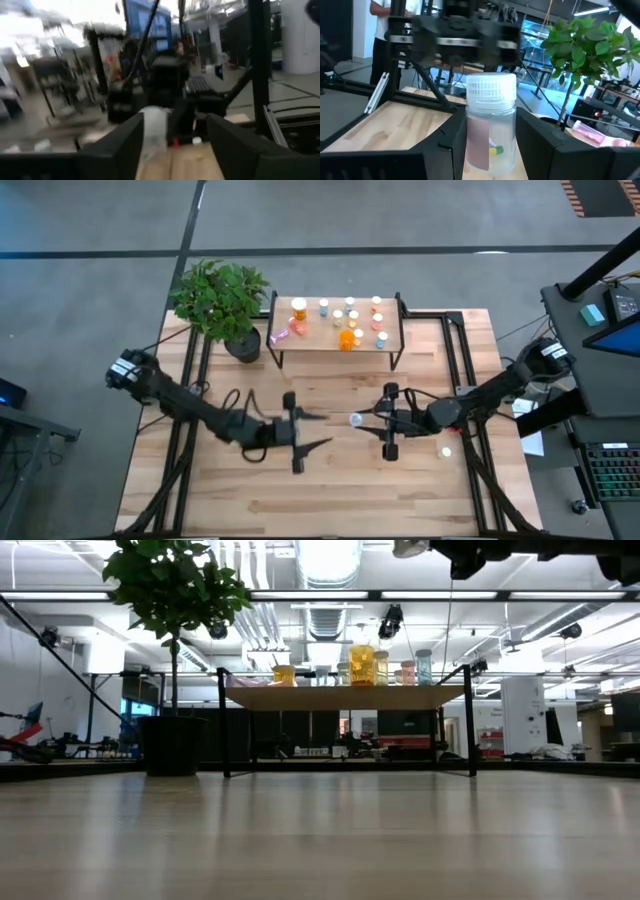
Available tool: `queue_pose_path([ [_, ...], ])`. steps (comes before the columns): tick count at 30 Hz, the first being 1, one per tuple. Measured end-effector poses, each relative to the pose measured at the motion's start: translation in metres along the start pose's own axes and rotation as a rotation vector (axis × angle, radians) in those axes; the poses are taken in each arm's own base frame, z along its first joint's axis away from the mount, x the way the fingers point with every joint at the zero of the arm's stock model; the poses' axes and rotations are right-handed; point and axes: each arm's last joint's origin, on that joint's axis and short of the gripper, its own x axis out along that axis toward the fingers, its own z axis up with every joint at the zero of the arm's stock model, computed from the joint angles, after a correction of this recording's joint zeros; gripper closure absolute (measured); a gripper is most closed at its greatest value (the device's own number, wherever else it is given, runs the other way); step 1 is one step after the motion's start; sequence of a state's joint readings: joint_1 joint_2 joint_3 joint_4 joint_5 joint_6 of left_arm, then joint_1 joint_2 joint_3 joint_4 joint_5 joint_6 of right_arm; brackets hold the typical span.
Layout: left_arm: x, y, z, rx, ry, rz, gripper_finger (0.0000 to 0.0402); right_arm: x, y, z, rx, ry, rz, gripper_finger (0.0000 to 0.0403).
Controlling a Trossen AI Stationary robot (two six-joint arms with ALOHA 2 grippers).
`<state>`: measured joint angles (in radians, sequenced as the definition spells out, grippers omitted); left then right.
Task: Pick and place medicine bottles onto shelf by color
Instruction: Put the transparent pill bottle on the shelf
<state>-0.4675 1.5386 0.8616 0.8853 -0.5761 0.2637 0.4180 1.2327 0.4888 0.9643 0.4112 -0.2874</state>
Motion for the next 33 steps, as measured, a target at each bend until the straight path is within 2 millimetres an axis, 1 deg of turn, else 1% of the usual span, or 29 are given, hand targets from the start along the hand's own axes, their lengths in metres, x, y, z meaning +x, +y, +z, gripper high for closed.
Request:
queue_pose_path([
  [4, 0.014, 0.021, -0.01, -0.041, 0.018, 0.051, 0.0154, 0.002, -0.004, -0.004, -0.003, 0.015, -0.015, 0.0271],
  [6, 0.023, 0.028, -0.02, -0.042, 0.004, 0.074, 0.0137, 0.003, -0.005, -0.004, -0.001, 0.018, -0.029, 0.0271],
  [7, 0.028, 0.031, -0.026, -0.044, -0.01, 0.058, 0.0131, 0.004, -0.006, -0.004, -0.001, 0.02, -0.042, 0.0271],
  [9, 0.036, 0.034, -0.037, -0.049, -0.044, 0.016, 0.0125, 0.004, -0.007, -0.005, -0.006, 0.037, -0.059, 0.0271],
  [11, 0.041, 0.036, -0.045, -0.052, -0.062, 0.022, 0.0124, 0.005, -0.007, -0.006, -0.01, 0.046, -0.058, 0.0271],
  [17, 0.055, 0.041, -0.062, -0.06, -0.082, 0.045, 0.0124, 0.004, -0.007, -0.008, -0.014, 0.057, -0.061, 0.0271],
  [19, 0.058, 0.039, -0.065, -0.054, -0.093, 0.025, 0.0131, 0.004, -0.008, -0.008, -0.007, 0.057, -0.06, 0.0271],
  [22, 0.061, 0.036, -0.065, -0.038, -0.11, 0.0, 0.0155, 0.005, -0.008, -0.009, 0.011, 0.058, -0.061, 0.0271],
  [33, 0.062, 0.036, -0.065, -0.037, -0.108, 0.005, 0.0282, 0.005, -0.009, -0.009, 0.014, 0.059, -0.063, 0.0271],
])
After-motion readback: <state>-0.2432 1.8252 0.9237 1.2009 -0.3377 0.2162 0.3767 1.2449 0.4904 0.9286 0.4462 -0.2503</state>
